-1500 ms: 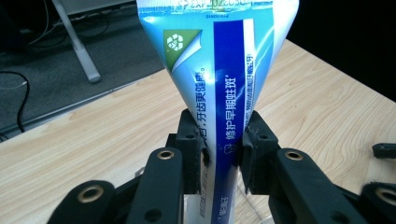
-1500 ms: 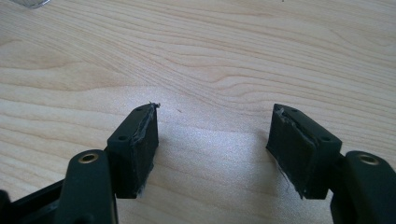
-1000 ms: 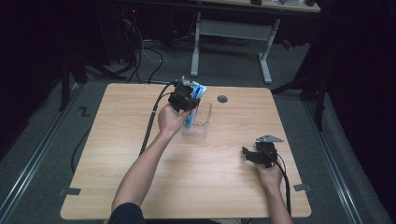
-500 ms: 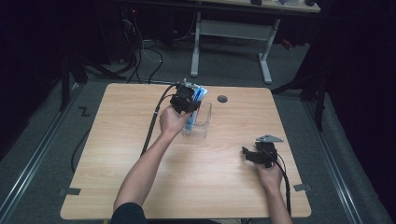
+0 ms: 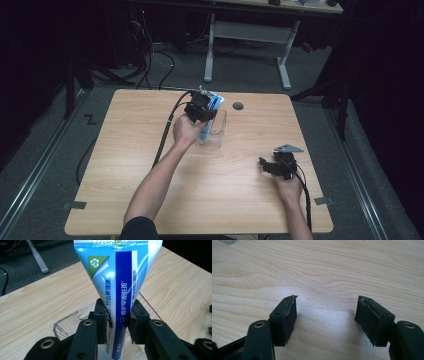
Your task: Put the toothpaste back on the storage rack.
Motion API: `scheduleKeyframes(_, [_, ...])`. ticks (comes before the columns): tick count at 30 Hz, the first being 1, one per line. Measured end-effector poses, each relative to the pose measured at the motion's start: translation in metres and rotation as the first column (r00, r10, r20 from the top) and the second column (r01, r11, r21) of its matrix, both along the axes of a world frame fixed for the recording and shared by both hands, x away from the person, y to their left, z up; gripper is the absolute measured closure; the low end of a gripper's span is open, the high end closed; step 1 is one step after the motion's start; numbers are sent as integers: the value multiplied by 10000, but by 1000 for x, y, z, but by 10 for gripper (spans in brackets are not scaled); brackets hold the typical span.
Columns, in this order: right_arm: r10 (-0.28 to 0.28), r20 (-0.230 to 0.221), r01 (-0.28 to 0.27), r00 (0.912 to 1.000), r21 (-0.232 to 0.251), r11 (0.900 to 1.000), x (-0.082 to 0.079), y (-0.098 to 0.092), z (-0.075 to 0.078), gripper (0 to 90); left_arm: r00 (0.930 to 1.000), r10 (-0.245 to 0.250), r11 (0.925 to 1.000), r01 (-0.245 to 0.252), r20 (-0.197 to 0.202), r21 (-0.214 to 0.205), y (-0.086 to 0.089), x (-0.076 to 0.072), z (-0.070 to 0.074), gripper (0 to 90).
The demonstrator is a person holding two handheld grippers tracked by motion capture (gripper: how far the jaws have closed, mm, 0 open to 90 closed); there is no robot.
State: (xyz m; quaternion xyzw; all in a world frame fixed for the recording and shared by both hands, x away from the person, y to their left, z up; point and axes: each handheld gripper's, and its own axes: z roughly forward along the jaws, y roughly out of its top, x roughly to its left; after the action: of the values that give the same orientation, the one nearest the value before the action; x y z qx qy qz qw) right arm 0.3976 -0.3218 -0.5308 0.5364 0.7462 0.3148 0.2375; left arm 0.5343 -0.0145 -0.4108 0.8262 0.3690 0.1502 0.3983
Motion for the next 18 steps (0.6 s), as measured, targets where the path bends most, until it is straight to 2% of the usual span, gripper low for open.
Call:
scheduleKeyframes(6, [3,-1,-3,10000,-1,10000,0,0,0,334,10000,-48,9999,48,1,149,-7,1,-1,714])
scheduleKeyframes(10, [1,8,-1,10000,0,10000,0,0,0,334,9999,-159,9989,158,13,434,-14,3,-1,715])
scheduleKeyframes(18, [5,-3,-5,10000,2,10000,0,0,0,334,9998,-194,9992,196,-66,342,-17,4,-3,709])
